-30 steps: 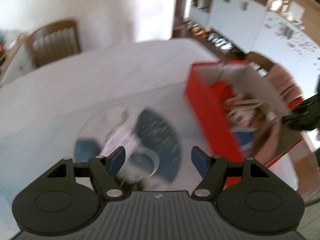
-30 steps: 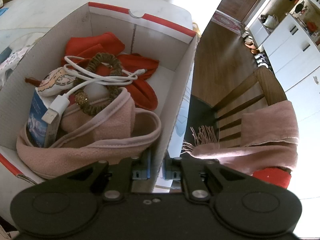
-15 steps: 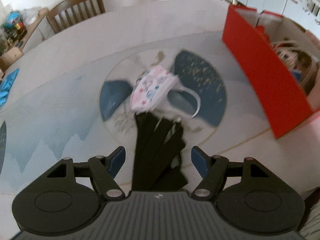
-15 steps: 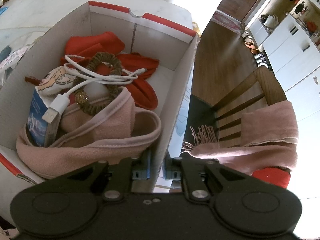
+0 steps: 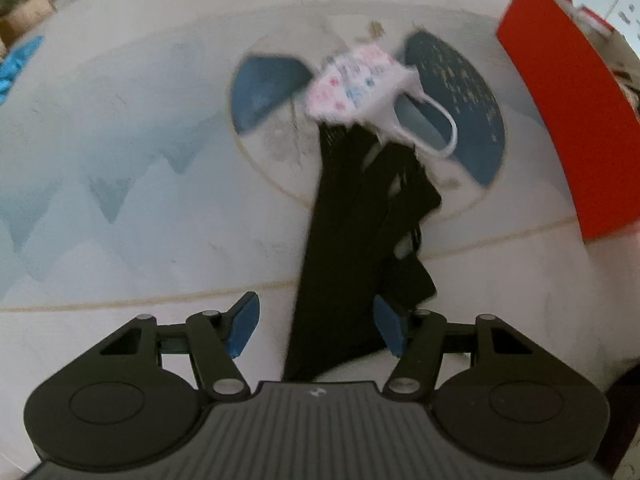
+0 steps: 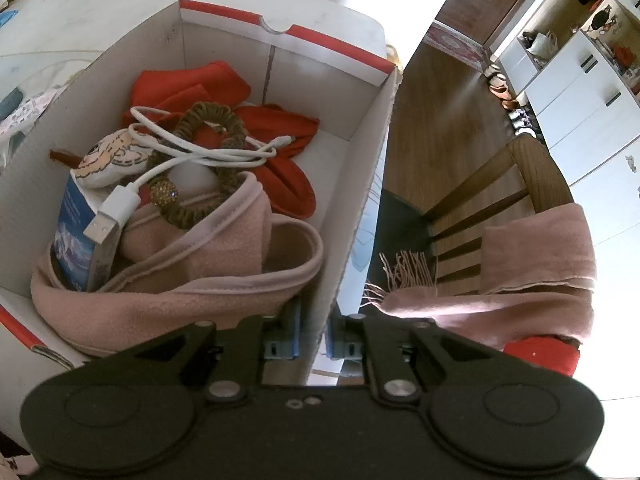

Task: Organize objects
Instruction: 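Move the left gripper to the mat and grasp the black gloves, then lift the black gloves with the left gripper and carry them over the box, then lower the black gloves into the box and open the left gripper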

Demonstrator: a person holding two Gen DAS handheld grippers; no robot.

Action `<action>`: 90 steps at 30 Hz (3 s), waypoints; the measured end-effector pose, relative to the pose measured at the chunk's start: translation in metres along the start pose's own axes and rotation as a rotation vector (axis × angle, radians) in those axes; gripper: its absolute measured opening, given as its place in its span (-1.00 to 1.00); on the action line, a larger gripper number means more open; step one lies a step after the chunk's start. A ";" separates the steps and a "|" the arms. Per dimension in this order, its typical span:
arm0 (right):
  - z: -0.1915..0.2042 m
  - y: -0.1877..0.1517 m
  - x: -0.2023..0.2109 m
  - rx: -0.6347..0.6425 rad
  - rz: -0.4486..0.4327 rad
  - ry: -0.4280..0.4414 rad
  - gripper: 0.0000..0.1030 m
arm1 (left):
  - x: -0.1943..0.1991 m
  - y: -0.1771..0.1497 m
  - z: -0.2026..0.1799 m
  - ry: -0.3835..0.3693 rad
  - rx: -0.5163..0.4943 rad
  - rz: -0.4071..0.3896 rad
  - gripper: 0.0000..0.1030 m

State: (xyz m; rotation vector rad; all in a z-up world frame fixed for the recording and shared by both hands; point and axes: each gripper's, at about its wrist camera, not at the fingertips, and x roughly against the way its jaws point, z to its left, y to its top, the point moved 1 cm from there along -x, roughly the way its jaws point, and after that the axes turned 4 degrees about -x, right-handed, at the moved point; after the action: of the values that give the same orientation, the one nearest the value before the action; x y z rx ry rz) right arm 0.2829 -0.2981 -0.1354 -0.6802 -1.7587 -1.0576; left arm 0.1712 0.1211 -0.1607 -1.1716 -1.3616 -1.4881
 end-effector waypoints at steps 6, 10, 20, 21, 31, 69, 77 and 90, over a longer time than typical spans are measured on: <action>-0.001 -0.001 0.001 0.001 0.001 -0.003 -0.79 | -0.003 -0.006 -0.005 -0.007 -0.001 0.003 0.06; 0.000 -0.001 0.001 0.001 0.002 -0.003 -0.79 | -0.001 -0.007 -0.007 -0.031 -0.005 0.002 -0.32; -0.001 -0.003 0.003 0.001 0.000 -0.005 -0.79 | 0.010 -0.003 -0.004 -0.020 -0.015 -0.011 -0.82; 0.000 -0.002 0.002 0.001 0.001 -0.005 -0.79 | 0.016 -0.001 -0.002 -0.027 -0.005 -0.022 -0.83; 0.001 -0.002 0.002 0.003 0.001 -0.005 -0.80 | 0.102 0.045 -0.007 -0.057 -0.026 -0.234 -0.83; 0.010 0.003 -0.010 0.030 0.003 -0.007 -0.80 | 0.121 0.159 -0.262 -0.268 -0.625 -0.365 -0.83; 0.010 0.003 -0.011 0.027 0.002 -0.002 -0.80 | 0.100 0.173 -0.297 -0.282 -0.669 -0.352 -0.83; 0.011 0.004 -0.011 0.032 0.000 -0.003 -0.81 | 0.049 0.178 -0.324 -0.243 -0.701 -0.273 -0.82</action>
State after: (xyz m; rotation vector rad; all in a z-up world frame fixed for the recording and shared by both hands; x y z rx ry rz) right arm 0.2856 -0.2868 -0.1465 -0.6628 -1.7746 -1.0268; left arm 0.2904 -0.2196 -0.0650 -1.6865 -1.2165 -2.1811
